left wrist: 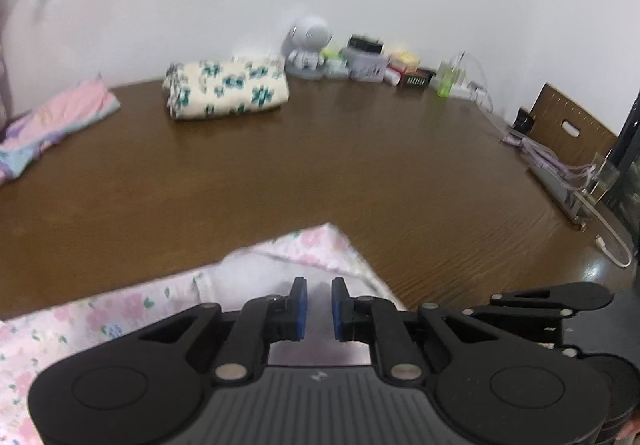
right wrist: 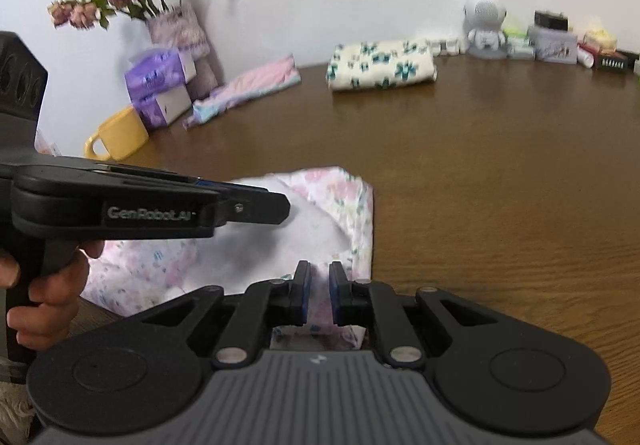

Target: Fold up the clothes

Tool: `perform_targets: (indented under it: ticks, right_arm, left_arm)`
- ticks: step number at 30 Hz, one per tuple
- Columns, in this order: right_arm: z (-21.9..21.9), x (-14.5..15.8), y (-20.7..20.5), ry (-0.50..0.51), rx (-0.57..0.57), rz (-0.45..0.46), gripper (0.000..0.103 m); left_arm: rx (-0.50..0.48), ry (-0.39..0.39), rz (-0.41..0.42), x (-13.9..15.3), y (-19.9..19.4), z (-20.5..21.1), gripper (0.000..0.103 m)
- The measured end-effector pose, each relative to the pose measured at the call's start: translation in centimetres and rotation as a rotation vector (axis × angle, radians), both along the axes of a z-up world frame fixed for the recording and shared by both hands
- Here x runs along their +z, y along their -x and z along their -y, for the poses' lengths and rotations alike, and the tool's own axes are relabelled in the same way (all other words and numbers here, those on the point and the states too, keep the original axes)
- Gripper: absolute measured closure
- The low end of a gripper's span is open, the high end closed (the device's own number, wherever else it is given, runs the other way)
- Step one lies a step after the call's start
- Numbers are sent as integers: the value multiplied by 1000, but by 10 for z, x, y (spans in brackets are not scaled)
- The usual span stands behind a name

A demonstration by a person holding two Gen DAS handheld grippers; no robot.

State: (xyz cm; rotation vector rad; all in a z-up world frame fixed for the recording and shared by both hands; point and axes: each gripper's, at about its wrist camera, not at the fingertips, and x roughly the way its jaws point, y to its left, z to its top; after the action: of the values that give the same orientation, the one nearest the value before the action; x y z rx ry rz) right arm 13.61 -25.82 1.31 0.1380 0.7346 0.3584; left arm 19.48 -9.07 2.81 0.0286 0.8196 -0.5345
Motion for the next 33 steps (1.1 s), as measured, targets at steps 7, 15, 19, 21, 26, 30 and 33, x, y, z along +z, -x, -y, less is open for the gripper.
perform_targets:
  ticks: [7,15,19,21,26,30,33]
  right_arm:
    - [-4,-1,-7,17,8,-19,93]
    - [-4,24,-49,9,-24,31,93]
    - [-8,10,-68,-6,-9,-16,93]
    - [-9,4,-71,-4,-8,-25,93]
    - [-11,-10,-75,5,-5,-43,94]
    - [-15,-8,-72,30,-5,-21,93]
    - [-14,-3,-71,25,-13,-9,93]
  left_arm:
    - [-16,12,-33,-16,-9,-8,93]
    - [-8,25,-11,-18,-4,-9,92]
    - [-1,39,-9,-17,-3,-11,92]
    - [6,38,0,-13,0,-13,92]
    - [49,71,68,6,2,-24,92]
    - [97,58,13,-2,-19,-25,92]
    - [105,57,-27,-16,-30,-27,93]
